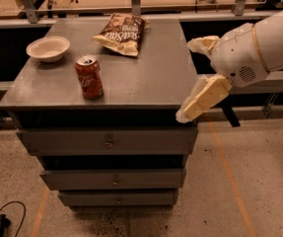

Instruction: Move coke can near brown chip bag

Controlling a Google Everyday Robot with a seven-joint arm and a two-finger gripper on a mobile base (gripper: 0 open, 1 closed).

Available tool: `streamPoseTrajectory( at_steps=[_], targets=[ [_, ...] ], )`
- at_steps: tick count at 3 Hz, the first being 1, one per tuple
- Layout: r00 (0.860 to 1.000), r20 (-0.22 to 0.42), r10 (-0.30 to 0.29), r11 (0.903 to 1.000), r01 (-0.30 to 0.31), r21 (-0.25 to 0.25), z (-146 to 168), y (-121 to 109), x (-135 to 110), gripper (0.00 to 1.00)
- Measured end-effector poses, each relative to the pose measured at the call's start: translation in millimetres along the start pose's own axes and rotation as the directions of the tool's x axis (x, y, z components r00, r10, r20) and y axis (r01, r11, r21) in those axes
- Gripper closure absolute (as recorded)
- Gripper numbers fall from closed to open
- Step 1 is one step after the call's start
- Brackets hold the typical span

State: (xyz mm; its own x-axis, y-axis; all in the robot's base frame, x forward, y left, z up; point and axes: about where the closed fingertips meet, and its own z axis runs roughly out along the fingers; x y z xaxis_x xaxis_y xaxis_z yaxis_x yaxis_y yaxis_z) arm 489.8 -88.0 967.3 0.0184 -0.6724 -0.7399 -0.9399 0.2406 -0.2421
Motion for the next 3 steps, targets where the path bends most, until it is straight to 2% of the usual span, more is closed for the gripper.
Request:
streamPoseTrajectory(
  at_steps=[1,2,3],
  targets=[
    [0.999,0.034,0.03,0.9988,-0.032,0.039,8,-6,-2,0.0],
    [0.988,0.119,0.094,0.9907,-0.104,0.087,49,-31,-11,0.0],
    [0.962,0.238,0.135,0.9774,-0.169,0.127,99,-69,-27,0.0]
  ],
)
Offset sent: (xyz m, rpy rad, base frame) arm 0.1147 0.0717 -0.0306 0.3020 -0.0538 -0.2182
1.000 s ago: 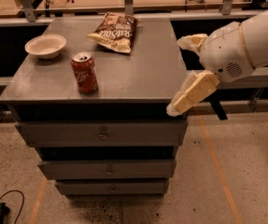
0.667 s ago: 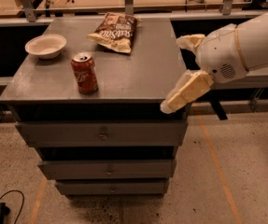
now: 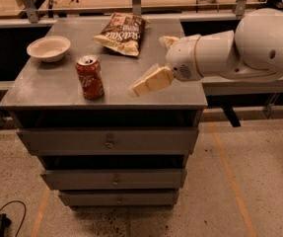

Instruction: Move coke can near brown chip bag

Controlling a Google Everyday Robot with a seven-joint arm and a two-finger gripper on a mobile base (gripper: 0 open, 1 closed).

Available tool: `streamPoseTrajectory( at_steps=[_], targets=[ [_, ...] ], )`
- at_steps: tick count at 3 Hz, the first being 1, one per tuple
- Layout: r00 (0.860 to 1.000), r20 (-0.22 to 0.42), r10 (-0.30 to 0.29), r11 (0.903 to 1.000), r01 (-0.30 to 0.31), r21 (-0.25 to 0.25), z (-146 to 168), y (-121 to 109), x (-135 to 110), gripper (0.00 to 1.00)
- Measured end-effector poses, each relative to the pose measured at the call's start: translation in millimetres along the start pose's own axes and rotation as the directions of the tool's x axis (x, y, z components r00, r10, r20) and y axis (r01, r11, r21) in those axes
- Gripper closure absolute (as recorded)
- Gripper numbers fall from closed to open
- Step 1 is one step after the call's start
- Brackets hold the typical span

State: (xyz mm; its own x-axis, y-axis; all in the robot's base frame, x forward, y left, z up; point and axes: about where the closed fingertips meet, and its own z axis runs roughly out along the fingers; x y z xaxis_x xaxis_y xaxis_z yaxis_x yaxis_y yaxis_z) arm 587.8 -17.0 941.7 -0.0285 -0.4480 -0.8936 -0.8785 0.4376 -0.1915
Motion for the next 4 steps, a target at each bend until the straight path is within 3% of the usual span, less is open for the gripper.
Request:
streamPoseTrajectory(
  at_steps=[1,2,3,4],
  targets=[
    [0.995,0.088,0.037,0.9984,-0.04,0.038,44,-26,-5,0.0],
    [0.985,0.145,0.093,0.9956,-0.091,-0.019,85,-22,-5,0.0],
    [0.975,0.178,0.134,0.9872,-0.115,-0.11,118,-5,-7,0.0],
    [0.972,0.195,0.133,0.9765,-0.095,-0.194,140,9,-12,0.0]
  ],
)
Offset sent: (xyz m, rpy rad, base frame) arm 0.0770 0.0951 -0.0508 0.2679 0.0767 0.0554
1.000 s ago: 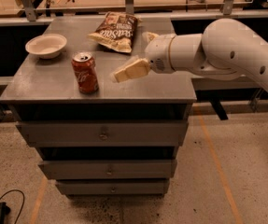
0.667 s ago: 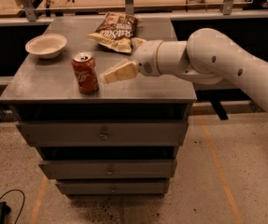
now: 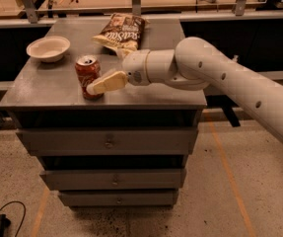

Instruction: Move coke can near brown chip bag

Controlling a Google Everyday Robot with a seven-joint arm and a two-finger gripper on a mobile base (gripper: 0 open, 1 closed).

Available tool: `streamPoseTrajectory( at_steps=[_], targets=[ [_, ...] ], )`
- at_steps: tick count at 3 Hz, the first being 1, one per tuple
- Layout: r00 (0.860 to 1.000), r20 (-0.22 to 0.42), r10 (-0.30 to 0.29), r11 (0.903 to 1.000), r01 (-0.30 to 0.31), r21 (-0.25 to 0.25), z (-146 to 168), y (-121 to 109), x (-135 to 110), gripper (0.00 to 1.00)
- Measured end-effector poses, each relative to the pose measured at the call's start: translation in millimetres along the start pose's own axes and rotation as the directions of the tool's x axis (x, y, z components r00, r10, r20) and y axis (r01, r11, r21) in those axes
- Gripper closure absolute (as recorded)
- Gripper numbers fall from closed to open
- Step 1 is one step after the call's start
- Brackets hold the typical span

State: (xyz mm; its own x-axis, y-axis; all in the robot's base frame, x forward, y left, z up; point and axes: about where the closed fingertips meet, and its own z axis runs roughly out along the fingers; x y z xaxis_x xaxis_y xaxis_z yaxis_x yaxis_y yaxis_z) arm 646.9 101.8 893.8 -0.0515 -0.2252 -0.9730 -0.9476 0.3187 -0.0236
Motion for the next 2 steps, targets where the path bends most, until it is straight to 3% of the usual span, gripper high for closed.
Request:
streamPoseTrajectory(
  at_steps=[1,2],
  targets=[
    [1.0,-0.001,-0.028,0.997,0.028,-0.072,14,10,-7,0.0],
    [0.999,0.005,-0.044,0.992,0.044,-0.118,24,16,-10,0.18]
  ],
)
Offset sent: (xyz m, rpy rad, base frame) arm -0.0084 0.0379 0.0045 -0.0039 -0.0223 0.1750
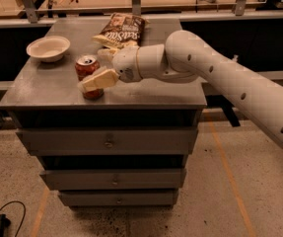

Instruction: Move coke can near brown chip bag

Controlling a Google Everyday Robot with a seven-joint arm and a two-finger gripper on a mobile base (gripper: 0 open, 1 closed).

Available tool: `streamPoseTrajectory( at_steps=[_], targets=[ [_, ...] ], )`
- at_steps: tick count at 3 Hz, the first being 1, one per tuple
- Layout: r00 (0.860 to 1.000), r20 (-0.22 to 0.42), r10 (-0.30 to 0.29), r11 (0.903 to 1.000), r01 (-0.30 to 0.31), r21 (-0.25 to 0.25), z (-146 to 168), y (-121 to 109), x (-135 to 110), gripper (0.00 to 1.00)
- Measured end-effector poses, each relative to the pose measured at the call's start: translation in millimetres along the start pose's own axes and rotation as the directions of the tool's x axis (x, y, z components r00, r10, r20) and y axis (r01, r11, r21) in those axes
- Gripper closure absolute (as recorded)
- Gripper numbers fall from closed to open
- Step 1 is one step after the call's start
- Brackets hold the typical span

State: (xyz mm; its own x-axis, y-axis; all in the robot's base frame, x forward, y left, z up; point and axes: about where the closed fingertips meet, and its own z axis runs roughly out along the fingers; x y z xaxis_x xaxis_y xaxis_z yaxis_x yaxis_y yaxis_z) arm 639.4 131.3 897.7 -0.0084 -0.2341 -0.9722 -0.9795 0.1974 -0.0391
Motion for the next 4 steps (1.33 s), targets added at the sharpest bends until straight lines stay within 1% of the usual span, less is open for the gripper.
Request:
streamPoseTrajectory(
  at_steps=[1,2,3,4],
  targets=[
    [1.0,-0.009,-0.015,0.9996,0.015,-0.023,2,4,0,0.42],
    [1.0,-0.019,-0.024,0.9994,0.024,-0.025,-4,4,3,0.65],
    [0.999,-0.021,-0.024,0.996,0.026,0.085,-34,-28,0,0.88],
    [0.999,-0.036,0.008,0.9649,0.002,0.263,-72,-73,-1,1.0]
  ],
)
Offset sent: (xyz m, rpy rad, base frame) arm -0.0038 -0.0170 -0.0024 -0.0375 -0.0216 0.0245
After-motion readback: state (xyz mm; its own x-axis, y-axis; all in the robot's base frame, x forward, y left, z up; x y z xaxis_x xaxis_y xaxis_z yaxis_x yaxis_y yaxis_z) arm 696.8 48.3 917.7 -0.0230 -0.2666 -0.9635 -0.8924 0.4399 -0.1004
